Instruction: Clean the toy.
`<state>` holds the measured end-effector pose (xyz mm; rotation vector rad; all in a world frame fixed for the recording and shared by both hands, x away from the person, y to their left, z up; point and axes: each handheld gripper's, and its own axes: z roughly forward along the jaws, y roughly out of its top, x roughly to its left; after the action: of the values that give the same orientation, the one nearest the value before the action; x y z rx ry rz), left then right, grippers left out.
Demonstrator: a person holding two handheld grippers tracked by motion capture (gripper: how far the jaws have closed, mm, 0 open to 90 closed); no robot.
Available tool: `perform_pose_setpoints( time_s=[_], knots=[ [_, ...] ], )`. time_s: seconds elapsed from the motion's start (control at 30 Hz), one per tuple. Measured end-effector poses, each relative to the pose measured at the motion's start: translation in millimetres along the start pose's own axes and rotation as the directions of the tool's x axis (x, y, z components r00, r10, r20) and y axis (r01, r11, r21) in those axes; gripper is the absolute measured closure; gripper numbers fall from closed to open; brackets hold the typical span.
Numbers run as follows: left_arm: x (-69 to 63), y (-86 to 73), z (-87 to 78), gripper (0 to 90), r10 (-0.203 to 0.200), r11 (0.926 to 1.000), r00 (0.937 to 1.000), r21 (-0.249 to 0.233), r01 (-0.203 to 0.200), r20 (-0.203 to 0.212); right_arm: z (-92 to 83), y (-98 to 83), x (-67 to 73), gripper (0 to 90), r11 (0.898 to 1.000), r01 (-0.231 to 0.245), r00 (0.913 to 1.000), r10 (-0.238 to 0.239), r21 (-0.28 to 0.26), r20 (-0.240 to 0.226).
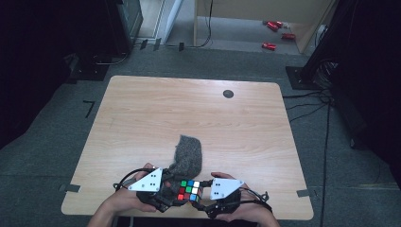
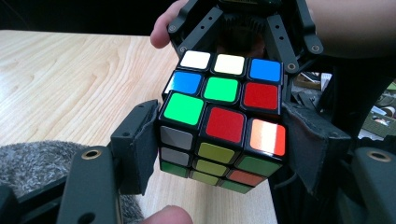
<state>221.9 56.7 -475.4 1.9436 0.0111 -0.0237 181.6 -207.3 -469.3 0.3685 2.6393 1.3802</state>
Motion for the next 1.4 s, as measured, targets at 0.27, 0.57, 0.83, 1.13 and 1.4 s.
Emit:
perform_pose_setpoints(
  time_s=[0.27, 0.57, 0.83, 1.13, 1.4],
  knots=[
    [-2.4, -1.7, 1.0, 30.6, 0.054, 0.9982, 0.9968, 0.028, -0.052, -0.059, -1.4, -1.2, -2.8, 34.9, 1.0, -0.022, 0.9996, 0.022, 0.012, 0.015],
    [-6.8, -0.2, 13.0, 30.7, 0.056, 0.9961, 0.9982, 0.069, -0.055, -0.021, 7.7, 0.2, 2.5, 34.9, 0.998, 0.016, 0.9999, -0.016, 0.069, 0.004],
    [-6.3, 1.3, 9.1, 34.3, 0.068, 0.9973, 0.9975, 0.031, -0.067, -0.022, 5.0, -0.3, 0.4, 34.8, 0.999, -0.003, 1.0, 0.003, 0.054, 0.006],
    [-1.2, 3.1, 1.5, 34.5, 0.04, 0.9986, 0.9985, -0.031, -0.042, -0.038, 2.5, 1.1, -1.0, 33.6, 0.999, -0.032, 0.9991, 0.033, -0.003, 0.028],
    [6.3, 5.3, -5.0, 34.6, -0.001, 0.994, 0.9963, -0.109, -0.009, -0.086, 7.0, 0.1, -6.8, 32.0, 0.992, -0.103, 0.9915, 0.108, -0.069, 0.073]
  ],
)
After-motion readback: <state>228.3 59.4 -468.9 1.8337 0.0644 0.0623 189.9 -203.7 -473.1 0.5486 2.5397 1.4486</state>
